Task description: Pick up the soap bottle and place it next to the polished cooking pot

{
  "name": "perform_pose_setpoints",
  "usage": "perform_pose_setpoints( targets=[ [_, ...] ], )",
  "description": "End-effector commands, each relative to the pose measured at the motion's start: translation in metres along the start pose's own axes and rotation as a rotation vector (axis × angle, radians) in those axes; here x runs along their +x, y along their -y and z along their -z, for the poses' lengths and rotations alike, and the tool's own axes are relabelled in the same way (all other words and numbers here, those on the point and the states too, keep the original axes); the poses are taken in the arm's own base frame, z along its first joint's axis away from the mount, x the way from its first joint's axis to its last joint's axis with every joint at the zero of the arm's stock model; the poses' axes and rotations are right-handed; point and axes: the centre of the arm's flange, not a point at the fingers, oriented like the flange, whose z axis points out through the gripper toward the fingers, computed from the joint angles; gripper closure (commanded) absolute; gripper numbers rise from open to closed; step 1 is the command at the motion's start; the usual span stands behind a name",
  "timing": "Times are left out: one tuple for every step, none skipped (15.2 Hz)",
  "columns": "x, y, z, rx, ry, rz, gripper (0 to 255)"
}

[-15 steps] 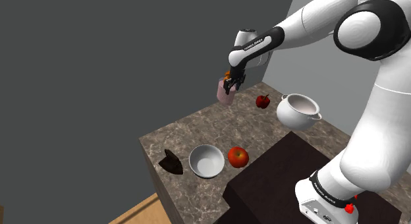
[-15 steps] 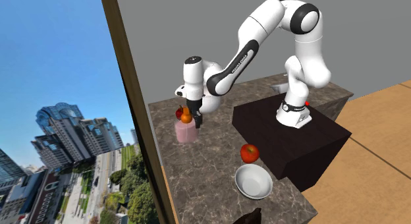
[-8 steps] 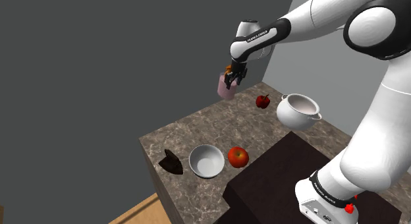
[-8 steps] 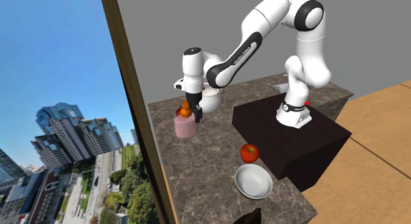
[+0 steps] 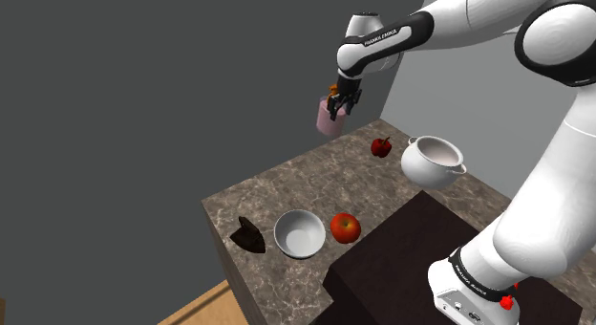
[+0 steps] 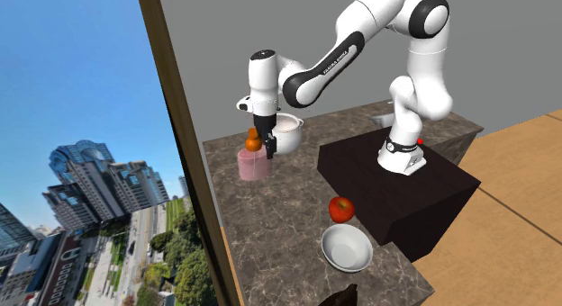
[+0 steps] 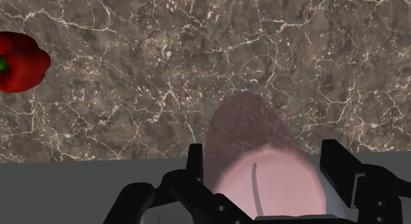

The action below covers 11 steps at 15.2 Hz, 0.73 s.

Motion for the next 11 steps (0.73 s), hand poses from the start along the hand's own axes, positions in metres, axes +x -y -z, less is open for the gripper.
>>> perform_pose_setpoints(
  targets=[
    [0.001,-0.001,0.011,0.0,0.0,0.0,255],
    [0.001,-0.001,0.014,0.0,0.0,0.0,255],
    [-0.01,-0.008,0.015,0.0,0.0,0.0,255],
    [-0.021,-0.015,0.015,0.0,0.0,0.0,255],
    [-0.032,-0.023,0.015,0.0,0.0,0.0,255],
    [-0.043,-0.03,0.015,0.0,0.0,0.0,255],
    [-0.054,-0.037,0.015,0.0,0.0,0.0,255],
    [-0.065,-0.045,0.016,0.0,0.0,0.0,255],
    [-0.076,-0.052,0.016,0.0,0.0,0.0,255],
    [-0.087,-0.059,0.016,0.0,0.0,0.0,255],
    [-0.098,-0.067,0.016,0.0,0.0,0.0,255]
  ],
)
